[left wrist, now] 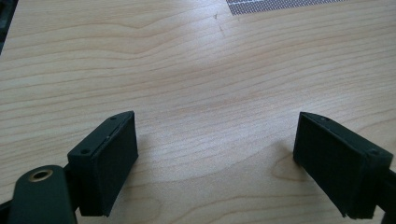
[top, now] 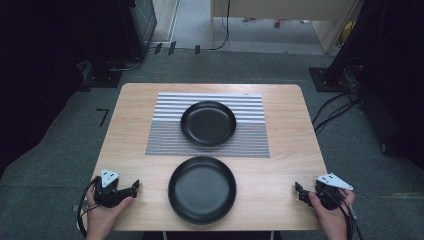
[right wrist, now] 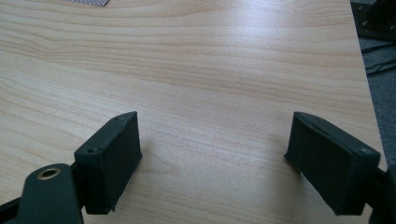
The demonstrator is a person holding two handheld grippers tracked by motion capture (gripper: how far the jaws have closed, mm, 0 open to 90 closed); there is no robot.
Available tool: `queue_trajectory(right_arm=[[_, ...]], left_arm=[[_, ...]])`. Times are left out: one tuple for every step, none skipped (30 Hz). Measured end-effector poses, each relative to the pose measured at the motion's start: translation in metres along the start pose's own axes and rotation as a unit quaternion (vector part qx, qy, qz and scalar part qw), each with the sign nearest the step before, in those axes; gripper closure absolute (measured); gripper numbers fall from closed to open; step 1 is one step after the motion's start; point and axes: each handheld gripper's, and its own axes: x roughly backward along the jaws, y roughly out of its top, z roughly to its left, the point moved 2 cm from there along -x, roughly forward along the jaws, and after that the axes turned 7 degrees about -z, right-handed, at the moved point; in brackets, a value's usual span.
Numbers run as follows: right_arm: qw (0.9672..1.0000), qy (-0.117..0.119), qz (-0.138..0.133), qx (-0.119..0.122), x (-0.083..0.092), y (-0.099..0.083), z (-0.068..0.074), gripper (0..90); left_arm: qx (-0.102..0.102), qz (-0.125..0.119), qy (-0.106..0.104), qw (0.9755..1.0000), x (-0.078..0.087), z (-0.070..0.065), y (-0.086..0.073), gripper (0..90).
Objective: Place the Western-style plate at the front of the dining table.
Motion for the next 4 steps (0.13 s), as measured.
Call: queue_trajectory(right_arm=[[1.0000, 0.000, 0.000, 0.000, 0.0000, 0.0000, 0.0000, 16.7], [1.0000, 0.000, 0.000, 0.000, 0.0000, 0.0000, 0.0000, 16.7], [1.0000, 0.000, 0.000, 0.000, 0.0000, 0.0000, 0.0000, 16.7], [1.0000, 0.000, 0.000, 0.000, 0.0000, 0.0000, 0.0000, 16.7]], left_arm=[[0.000, 0.000, 0.000, 1.0000, 0.0000, 0.0000, 0.0000, 13.5], [0.000, 0.000, 0.000, 1.0000, -0.0001, 0.0000, 0.0000, 13.5], [0.000, 0.000, 0.000, 1.0000, -0.0001, 0.0000, 0.0000, 13.5], [0.000, 0.000, 0.000, 1.0000, 0.0000, 0.0000, 0.0001, 13.5]])
